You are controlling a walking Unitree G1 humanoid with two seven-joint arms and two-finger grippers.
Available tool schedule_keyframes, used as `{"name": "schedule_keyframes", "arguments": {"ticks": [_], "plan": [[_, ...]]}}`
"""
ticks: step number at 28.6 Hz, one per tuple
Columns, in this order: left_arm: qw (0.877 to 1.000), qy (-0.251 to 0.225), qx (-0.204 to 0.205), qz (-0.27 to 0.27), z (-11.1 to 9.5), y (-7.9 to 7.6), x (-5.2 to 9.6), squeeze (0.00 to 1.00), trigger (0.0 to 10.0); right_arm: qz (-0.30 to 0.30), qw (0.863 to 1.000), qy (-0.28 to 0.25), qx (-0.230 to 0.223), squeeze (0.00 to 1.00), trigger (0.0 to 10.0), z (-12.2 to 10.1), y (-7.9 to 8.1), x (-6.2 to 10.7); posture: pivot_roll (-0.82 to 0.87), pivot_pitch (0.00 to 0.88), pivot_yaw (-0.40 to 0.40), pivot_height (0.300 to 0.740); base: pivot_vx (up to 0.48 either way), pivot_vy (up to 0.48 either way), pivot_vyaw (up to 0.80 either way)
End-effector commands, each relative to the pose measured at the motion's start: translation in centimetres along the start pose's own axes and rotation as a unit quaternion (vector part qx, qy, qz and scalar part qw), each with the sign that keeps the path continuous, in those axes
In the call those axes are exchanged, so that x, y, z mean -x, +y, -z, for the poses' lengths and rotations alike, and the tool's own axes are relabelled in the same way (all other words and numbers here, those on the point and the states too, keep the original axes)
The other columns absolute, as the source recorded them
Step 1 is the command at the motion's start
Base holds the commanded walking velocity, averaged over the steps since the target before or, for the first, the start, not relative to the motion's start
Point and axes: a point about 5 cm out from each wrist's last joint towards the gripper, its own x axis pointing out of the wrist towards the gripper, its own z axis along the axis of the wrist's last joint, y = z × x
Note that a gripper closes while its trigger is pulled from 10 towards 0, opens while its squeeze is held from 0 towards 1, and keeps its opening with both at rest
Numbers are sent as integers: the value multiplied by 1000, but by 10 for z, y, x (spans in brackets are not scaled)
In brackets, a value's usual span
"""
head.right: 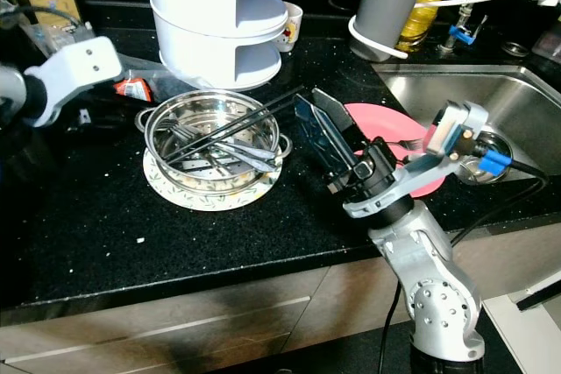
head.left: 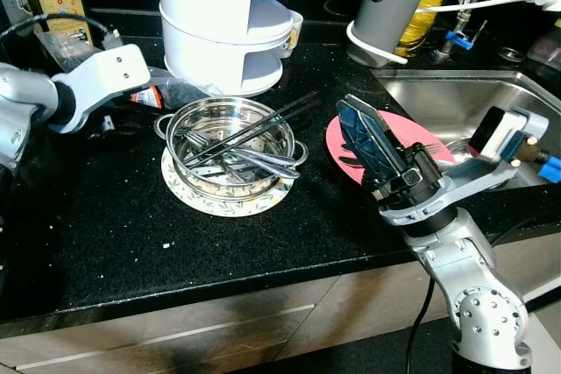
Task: Kitchen organization
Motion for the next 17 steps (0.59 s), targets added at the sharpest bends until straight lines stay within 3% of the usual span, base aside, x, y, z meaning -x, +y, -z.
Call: {"name": "schedule_keyframes", "arguments": {"ticks": [1,6,10,14,17], "plan": [[1000,-18,19,-1,-4,4,2,0,10000,0,1000,11,12,0,10000,0,2,0,170,77,-153,740,0,0,0],[995,-62,67,-37,-7,12,-2,0,10000,1,1000,14,14,0,10000,1,3,0,165,80,-149,740,0,0,0],[986,-129,103,-16,-16,9,-7,0,10000,3,1000,16,16,0,10000,1,5,0,154,86,-145,740,0,0,0],[979,-170,114,17,-22,5,-9,0,10000,6,1000,18,17,0,10000,1,6,1,152,88,-145,740,0,0,0],[977,-174,112,42,-22,2,-11,0,10000,8,1000,19,18,0,10000,1,7,2,148,89,-143,740,0,0,0]]}}
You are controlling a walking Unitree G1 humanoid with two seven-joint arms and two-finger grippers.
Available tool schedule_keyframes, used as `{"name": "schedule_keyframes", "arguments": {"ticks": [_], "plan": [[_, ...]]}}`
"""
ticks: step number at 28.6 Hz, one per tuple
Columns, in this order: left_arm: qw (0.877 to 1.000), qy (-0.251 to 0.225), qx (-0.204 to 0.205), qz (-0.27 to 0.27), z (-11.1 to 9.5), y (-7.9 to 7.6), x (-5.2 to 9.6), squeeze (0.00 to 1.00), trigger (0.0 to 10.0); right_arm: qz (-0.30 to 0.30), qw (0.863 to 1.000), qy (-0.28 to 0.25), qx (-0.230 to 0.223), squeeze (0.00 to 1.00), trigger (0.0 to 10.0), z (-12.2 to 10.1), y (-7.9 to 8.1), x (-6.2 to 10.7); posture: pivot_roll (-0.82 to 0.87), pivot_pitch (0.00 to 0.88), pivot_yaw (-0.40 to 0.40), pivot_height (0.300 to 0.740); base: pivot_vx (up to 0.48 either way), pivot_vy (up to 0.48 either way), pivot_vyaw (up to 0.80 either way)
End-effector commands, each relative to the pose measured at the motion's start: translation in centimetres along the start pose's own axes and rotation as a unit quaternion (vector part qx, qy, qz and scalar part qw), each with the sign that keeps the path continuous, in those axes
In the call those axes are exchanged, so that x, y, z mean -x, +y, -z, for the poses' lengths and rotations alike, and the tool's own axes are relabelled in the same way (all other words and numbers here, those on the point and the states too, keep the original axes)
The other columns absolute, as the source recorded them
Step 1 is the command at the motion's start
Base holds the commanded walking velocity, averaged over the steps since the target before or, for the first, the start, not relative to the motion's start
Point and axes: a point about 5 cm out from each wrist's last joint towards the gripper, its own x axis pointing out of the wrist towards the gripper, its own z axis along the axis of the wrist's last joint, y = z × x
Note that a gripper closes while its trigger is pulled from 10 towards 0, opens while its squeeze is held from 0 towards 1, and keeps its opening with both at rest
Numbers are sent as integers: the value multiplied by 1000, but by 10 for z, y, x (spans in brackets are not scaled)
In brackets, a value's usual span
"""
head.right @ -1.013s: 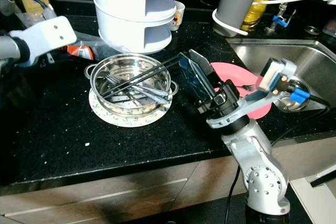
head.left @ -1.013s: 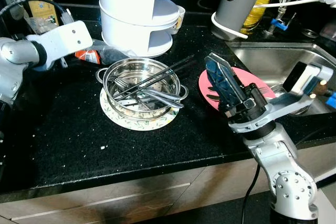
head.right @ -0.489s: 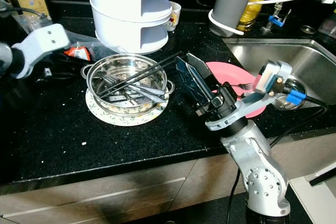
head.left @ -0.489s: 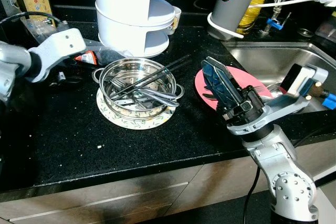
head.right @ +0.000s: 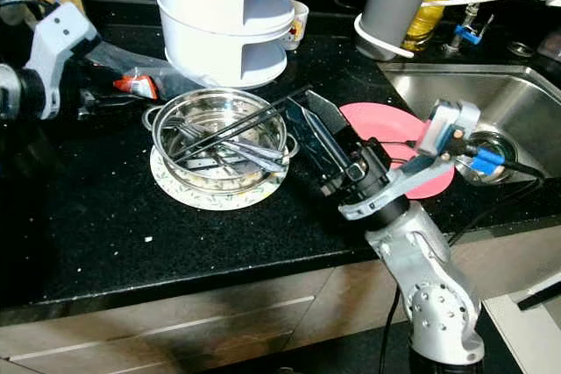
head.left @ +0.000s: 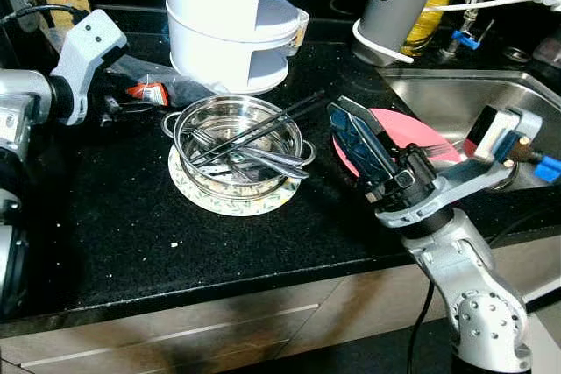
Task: Kitchen organization
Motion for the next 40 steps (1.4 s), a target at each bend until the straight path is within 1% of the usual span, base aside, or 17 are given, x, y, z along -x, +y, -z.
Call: {"name": "schedule_keyframes", "arguments": {"ticks": [1,2,7,9,10,12,15,17,19,21,25,32,36,37,40], "plan": [[1000,-11,2,18,-3,-2,-3,0,10000,5,1000,7,6,0,10000,-1,1,3,148,89,-143,740,0,0,0],[1000,-17,4,24,-2,-2,-4,0,10000,7,1000,8,6,0,10000,0,2,3,143,91,-142,740,0,0,0],[1000,-16,4,7,-1,1,-3,0,10000,9,1000,11,7,0,10000,1,2,4,142,92,-141,740,0,0,0],[1000,-22,13,-17,0,6,0,0,10000,12,1000,14,6,0,10000,2,3,5,136,97,-142,740,0,0,0],[999,-19,14,-24,2,7,1,0,10000,13,1000,15,6,0,10000,2,4,5,131,99,-143,740,0,0,0],[999,1,5,-41,6,9,1,0,10000,14,1000,17,6,0,10000,2,4,6,128,101,-145,740,0,0,0],[999,7,0,-44,8,9,2,0,10000,15,1000,18,6,0,10000,1,5,6,123,102,-147,740,0,0,0],[999,11,-3,-41,9,9,1,0,10000,17,1000,20,7,0,10000,1,5,7,119,105,-148,740,0,0,0],[999,28,-20,-27,12,6,-3,0,10000,20,1000,22,7,0,10000,0,7,8,104,112,-148,740,0,0,0],[999,32,-24,-25,12,5,-4,0,10000,21,999,23,7,0,10000,0,7,8,101,114,-147,740,0,0,0],[998,50,-39,-30,13,7,-4,0,10000,28,999,26,8,0,10000,-1,9,10,86,121,-144,740,0,0,0],[996,59,-53,-30,10,8,-6,0,10000,36,999,32,7,0,10000,-2,12,12,62,139,-149,740,0,0,0],[998,53,-43,-11,11,7,-5,0,10000,43,998,36,6,0,10000,-3,14,14,46,147,-154,740,0,0,0],[998,56,-33,2,13,5,-5,0,10000,46,998,39,5,0,10000,-3,15,15,40,152,-157,740,0,0,0],[998,63,-23,15,16,4,-5,0,10000,49,998,40,4,0,10000,-4,16,16,36,153,-158,740,0,0,0]]}}
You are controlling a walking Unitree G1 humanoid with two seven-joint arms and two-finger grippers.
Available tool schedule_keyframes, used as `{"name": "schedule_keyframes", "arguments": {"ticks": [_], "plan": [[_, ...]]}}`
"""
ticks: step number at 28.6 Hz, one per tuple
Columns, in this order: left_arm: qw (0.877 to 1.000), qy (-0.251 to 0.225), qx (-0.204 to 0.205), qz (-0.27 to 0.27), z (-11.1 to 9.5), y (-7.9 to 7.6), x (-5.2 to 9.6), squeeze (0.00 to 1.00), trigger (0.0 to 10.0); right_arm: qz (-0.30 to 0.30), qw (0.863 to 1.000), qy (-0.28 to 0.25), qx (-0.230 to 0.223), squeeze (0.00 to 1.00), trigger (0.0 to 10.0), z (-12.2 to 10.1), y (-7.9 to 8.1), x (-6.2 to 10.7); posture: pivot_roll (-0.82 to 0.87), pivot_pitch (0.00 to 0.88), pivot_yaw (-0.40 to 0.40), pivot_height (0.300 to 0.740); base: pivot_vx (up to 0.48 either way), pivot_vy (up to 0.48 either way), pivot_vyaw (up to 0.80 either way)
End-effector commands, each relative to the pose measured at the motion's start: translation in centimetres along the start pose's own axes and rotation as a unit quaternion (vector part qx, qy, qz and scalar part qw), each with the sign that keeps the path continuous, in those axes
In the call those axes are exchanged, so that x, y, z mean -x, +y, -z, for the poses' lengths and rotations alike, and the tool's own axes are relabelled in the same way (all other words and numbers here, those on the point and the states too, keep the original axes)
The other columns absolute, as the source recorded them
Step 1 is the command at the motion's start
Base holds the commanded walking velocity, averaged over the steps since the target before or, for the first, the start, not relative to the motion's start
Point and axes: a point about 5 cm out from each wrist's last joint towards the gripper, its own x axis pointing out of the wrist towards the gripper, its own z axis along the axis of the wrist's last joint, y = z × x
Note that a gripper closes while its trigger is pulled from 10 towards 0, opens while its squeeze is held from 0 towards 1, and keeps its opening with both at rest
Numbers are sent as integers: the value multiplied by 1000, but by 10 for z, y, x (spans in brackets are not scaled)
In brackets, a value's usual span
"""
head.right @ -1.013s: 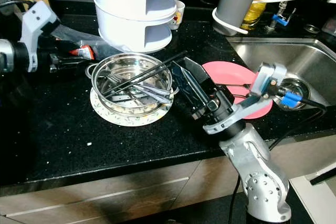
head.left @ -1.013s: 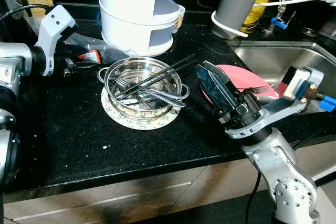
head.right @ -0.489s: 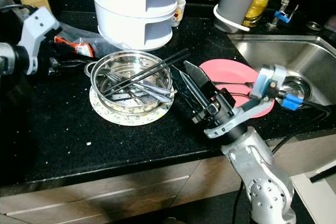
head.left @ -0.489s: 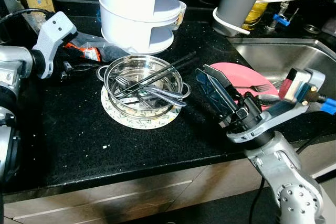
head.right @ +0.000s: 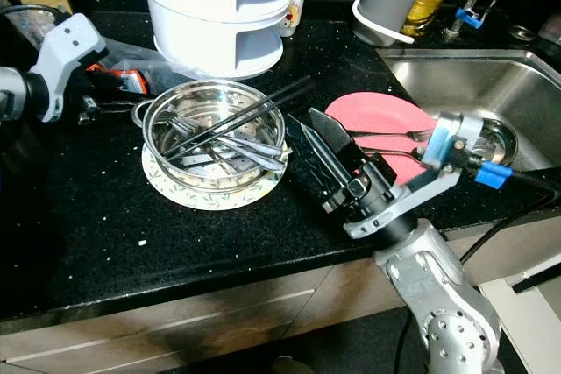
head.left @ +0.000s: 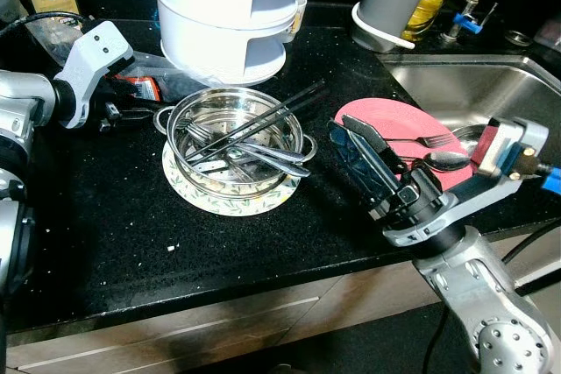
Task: Kitchen organization
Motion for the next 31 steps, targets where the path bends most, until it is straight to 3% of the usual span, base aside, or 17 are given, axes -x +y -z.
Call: {"name": "schedule_keyframes", "arguments": {"ticks": [1,8,9,10,14,31], "plan": [[1000,16,11,16,5,-3,-3,0,10000,-1,1000,1,9,0,10000,-4,4,2,32,156,-158,740,0,0,0],[997,9,29,65,1,-6,-1,0,10000,11,1000,6,6,0,10000,-4,3,3,30,164,-161,740,0,0,0],[997,11,28,69,1,-6,-1,0,4549,13,1000,6,6,0,10000,-4,2,3,30,165,-161,740,0,0,0],[996,17,30,77,2,-7,0,0,0,15,1000,7,5,0,10000,-4,2,3,33,165,-162,740,0,0,0],[995,39,29,92,7,-8,2,0,0,21,1000,7,3,0,10000,-4,0,3,35,166,-162,740,0,0,0],[991,55,1,123,7,-12,3,0,0,31,1000,5,3,0,10000,-3,-6,1,54,157,-161,740,0,0,0]]}}
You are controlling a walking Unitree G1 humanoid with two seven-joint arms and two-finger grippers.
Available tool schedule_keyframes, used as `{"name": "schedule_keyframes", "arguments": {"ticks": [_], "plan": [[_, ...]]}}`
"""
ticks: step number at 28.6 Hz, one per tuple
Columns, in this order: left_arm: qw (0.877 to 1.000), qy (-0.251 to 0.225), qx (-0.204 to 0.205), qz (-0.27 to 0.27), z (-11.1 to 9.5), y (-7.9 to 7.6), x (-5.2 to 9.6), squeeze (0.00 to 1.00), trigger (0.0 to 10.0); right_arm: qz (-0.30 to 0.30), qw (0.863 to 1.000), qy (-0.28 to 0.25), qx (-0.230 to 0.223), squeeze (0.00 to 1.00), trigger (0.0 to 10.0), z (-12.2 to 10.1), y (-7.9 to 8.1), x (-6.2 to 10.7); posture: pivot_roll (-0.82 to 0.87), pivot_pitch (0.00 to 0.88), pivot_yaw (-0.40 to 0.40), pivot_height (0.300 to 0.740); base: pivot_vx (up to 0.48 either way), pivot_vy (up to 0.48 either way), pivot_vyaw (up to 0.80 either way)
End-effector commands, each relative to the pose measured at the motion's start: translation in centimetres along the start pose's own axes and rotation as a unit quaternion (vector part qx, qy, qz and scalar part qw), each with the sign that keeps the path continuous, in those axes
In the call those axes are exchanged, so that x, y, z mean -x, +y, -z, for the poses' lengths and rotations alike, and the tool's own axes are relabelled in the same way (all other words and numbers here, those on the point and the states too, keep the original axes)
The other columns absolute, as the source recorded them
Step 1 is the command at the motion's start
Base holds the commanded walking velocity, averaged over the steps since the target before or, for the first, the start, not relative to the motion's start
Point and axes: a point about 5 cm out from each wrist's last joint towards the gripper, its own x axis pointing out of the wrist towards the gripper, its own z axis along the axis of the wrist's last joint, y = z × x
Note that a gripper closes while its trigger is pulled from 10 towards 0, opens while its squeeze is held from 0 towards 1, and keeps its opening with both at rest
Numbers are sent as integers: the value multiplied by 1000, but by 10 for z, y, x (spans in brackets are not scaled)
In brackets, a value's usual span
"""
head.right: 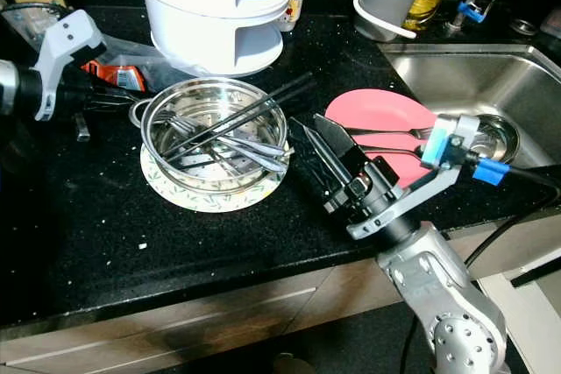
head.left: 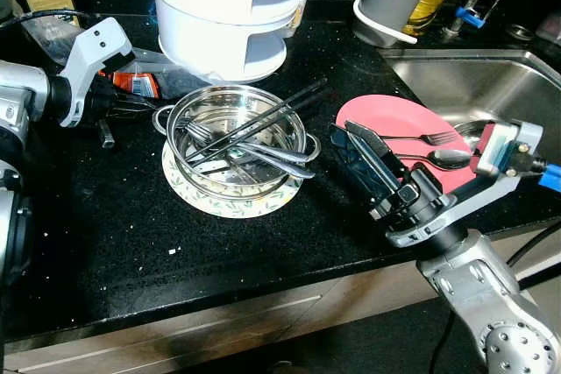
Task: Kitchen organization
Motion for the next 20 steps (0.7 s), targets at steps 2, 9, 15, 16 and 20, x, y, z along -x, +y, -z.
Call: {"name": "schedule_keyframes", "arguments": {"ticks": [2,9,15,16,20], "plan": [[998,41,8,35,17,-8,-4,0,0,8,1000,-3,3,0,10000,-2,-3,1,54,156,-161,740,0,0,0],[999,22,-17,26,8,-5,1,1000,10000,7,1000,-5,5,0,10000,-2,-4,1,59,144,-159,740,0,0,0],[999,22,-35,22,5,-4,2,1000,10000,5,1000,-6,5,0,10000,-2,-4,0,61,143,-159,740,0,0,0],[999,24,-41,19,5,-4,2,1000,10000,4,1000,-6,5,0,10000,-2,-4,0,61,141,-159,740,0,0,0],[997,48,-55,23,9,-5,2,0,10000,3,1000,-6,5,0,10000,-2,-3,0,60,138,-161,740,0,0,0]]}}
